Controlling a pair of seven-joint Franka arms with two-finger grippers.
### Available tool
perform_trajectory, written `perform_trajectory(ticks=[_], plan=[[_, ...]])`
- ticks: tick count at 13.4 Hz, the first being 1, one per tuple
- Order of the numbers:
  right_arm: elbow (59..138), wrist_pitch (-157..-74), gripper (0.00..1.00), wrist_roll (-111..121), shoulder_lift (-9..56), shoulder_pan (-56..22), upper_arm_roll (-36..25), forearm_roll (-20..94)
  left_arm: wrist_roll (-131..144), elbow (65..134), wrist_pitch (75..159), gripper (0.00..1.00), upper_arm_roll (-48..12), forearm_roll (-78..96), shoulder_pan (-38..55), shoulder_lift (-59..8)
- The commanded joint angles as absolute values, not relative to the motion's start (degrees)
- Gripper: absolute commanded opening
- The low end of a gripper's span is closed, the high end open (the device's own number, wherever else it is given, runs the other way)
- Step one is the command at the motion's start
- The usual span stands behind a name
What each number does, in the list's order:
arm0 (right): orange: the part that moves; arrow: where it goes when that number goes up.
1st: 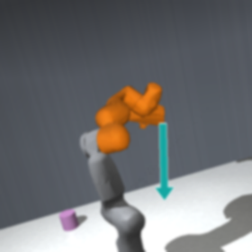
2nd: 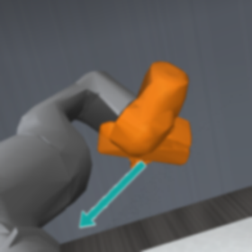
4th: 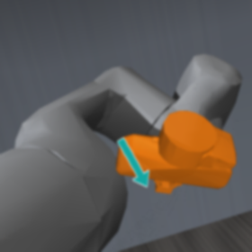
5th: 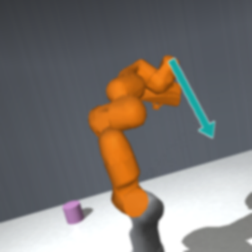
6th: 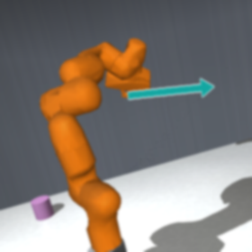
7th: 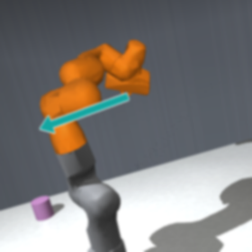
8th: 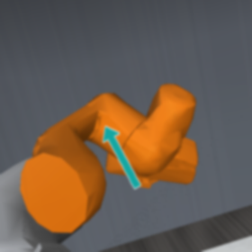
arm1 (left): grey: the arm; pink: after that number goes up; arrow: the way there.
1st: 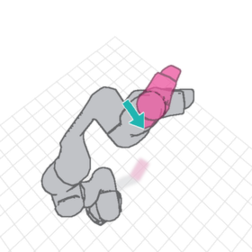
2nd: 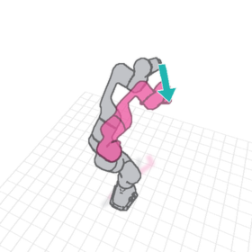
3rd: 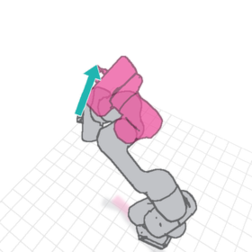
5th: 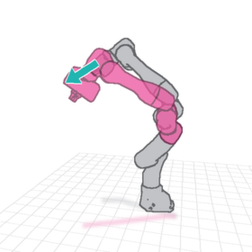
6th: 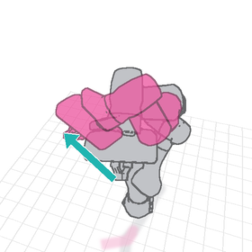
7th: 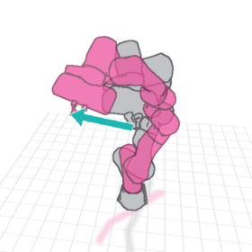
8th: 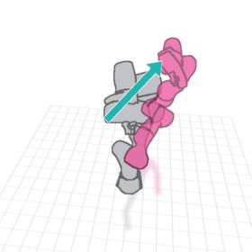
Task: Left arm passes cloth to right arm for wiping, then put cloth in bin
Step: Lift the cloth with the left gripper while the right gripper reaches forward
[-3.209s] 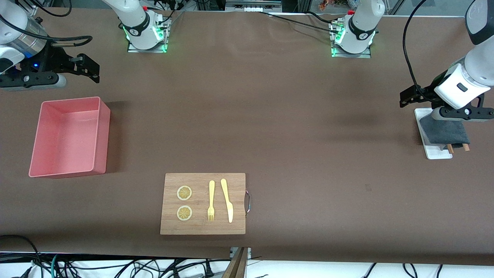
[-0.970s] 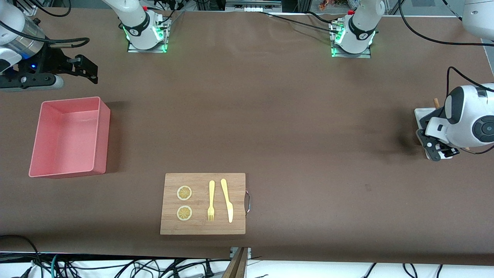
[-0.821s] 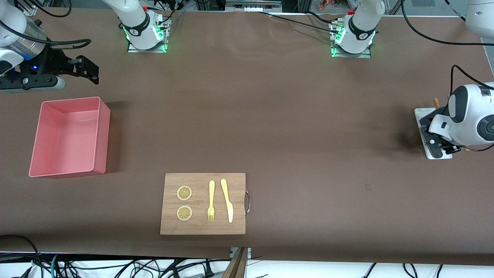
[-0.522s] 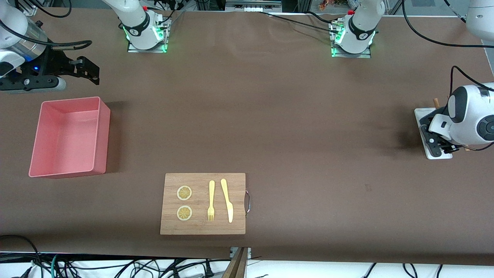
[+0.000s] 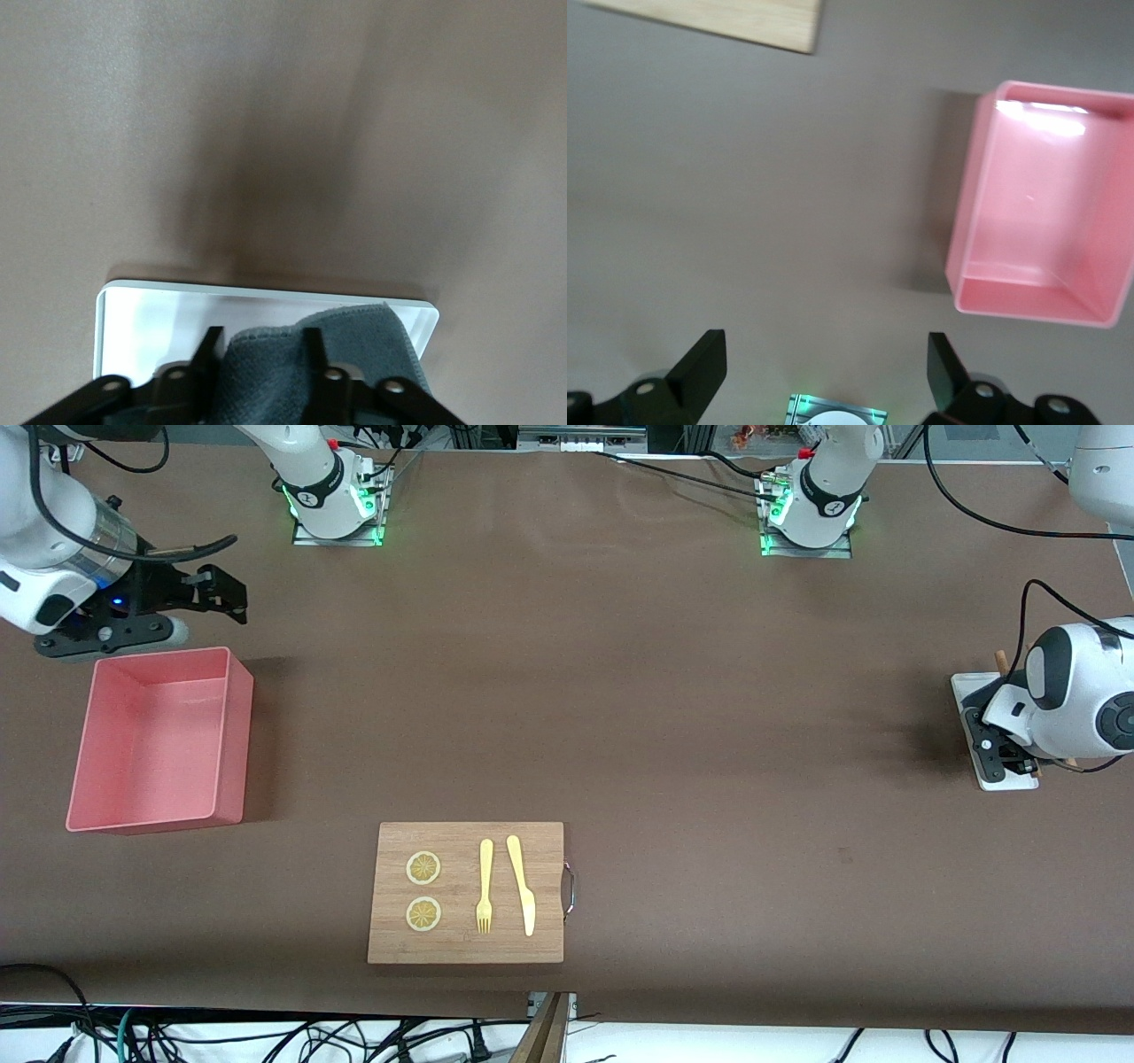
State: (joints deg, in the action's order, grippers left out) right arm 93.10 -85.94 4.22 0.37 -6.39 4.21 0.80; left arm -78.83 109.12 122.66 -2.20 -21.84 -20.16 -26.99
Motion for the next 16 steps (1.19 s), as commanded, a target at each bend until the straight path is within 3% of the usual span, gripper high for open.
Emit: perform_trajectory(ticks=[1, 4, 10, 16], plan=[[93.16, -85.08, 1.00, 13.67, -0.70, -6.33, 5.01, 5.34, -81.47, 108.37, 121.30, 0.00, -2.72, -20.65, -20.74, -26.46], [93.34, -85.78, 1.00, 28.59, 0.00, -6.33, 4.75, 8.52, -81.47, 106.27, 117.70, 0.00, -3.86, -20.48, -20.30, -25.84], [93.95, -87.36, 1.00, 53.76, 4.30, -5.80, 4.22, 13.97, -81.39, 95.11, 99.61, 0.00, -7.46, -15.30, -18.38, -25.84], [100.98, -88.24, 1.00, 78.79, 5.27, -4.40, -3.42, 26.26, -69.74, 84.65, 85.10, 0.00, -9.93, -5.04, -13.90, -25.93]])
